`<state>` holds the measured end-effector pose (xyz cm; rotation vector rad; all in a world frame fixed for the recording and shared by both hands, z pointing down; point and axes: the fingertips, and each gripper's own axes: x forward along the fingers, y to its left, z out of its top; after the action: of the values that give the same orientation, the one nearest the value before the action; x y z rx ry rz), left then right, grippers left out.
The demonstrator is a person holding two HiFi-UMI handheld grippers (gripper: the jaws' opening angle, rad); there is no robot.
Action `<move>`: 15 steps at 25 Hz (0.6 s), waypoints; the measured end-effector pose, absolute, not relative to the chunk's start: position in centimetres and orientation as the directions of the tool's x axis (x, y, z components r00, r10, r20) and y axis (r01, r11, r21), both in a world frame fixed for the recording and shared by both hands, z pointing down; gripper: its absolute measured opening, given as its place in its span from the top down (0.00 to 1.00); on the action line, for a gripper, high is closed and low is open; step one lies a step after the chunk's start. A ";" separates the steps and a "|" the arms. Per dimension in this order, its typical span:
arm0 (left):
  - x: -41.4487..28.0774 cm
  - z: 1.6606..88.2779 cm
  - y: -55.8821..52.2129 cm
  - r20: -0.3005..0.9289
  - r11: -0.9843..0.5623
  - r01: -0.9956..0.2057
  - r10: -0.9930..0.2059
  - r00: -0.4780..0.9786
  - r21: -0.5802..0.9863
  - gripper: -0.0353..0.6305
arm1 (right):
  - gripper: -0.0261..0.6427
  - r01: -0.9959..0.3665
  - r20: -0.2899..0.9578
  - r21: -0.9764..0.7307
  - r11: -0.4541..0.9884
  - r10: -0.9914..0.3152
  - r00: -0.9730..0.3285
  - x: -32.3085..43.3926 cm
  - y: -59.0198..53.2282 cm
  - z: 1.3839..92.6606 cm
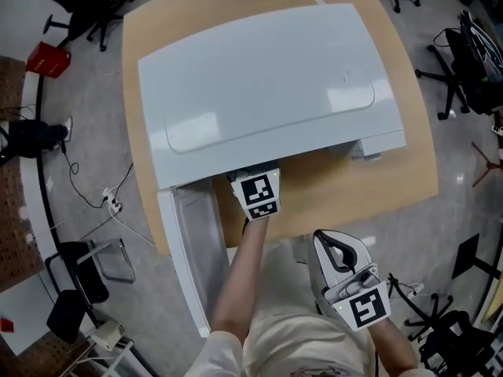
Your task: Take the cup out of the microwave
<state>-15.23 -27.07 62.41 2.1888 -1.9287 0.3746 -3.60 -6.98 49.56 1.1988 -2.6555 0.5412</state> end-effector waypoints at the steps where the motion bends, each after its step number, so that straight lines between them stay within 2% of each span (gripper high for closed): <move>1: -15.4 62.5 -27.4 0.316 -0.123 -0.992 -0.942 0.109 -0.026 0.28 | 0.95 -0.754 0.309 -0.254 0.606 -0.688 -0.657 -3.5 -7.0 49.7; 2: -15.5 62.6 -27.7 0.313 -0.120 -0.992 -0.944 0.104 -0.034 0.34 | 0.95 -0.757 0.312 -0.255 0.602 -0.690 -0.654 -3.4 -7.0 49.8; 3: -15.6 62.5 -27.9 0.310 -0.121 -0.992 -0.945 0.103 -0.040 0.35 | 0.95 -0.759 0.314 -0.256 0.598 -0.691 -0.651 -3.3 -7.0 49.8; 15: -15.4 61.0 -26.1 0.321 -0.129 -0.991 -0.941 0.109 -0.043 0.35 | 0.95 -0.774 0.304 -0.226 0.591 -0.712 -0.632 -1.3 -7.6 48.7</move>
<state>-15.41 -26.06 61.05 2.1955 -1.9413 0.4041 -1.34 -7.64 48.65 1.2449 -2.6366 0.5063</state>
